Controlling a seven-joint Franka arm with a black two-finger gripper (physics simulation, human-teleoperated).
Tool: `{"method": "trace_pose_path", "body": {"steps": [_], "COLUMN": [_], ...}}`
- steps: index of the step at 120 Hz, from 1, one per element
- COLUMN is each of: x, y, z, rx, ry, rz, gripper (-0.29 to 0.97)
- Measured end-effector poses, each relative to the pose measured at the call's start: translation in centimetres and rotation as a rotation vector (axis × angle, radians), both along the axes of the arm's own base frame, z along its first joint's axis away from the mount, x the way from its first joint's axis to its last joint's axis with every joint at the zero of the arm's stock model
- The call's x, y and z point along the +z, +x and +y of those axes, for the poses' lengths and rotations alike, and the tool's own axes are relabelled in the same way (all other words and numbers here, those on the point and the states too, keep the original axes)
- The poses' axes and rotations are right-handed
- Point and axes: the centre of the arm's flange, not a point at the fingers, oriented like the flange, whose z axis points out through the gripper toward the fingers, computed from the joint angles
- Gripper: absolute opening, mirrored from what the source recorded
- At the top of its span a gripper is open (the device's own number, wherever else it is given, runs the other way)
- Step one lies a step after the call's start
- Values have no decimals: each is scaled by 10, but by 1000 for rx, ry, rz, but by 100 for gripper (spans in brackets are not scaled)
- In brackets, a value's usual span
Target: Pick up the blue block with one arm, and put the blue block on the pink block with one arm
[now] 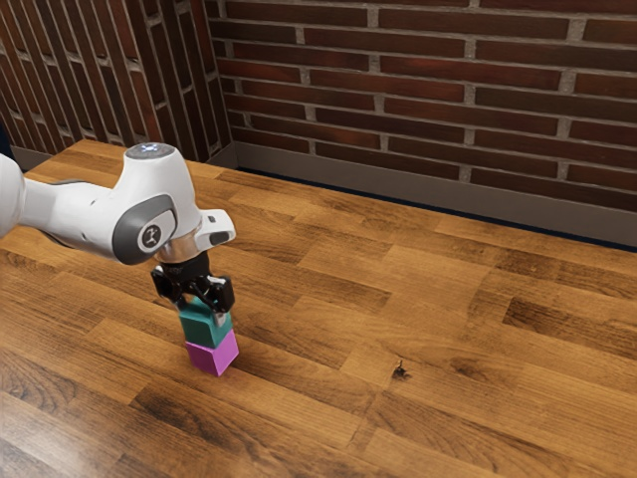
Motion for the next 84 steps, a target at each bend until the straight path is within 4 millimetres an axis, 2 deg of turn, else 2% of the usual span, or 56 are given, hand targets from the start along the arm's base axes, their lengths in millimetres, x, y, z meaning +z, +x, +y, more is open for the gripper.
{"method": "trace_pose_path", "body": {"steps": [14, 31, 38, 52, 61, 71, 84], "x": [3, 18, 36, 99, 137, 156, 157], "y": [0, 0, -1, -13, -23, -31, -40], "z": [1, 2, 2, -13, -14, -13, -11], "rx": [0, -4, -6, -40, -49, -53, -59], "ry": [-2, -7, -11, -29, -36, -38, -39], "rz": [-4, -32, -62, -135, -150, -108, -39], "gripper": [61, 64, 65, 66, 67, 67, 68]}}
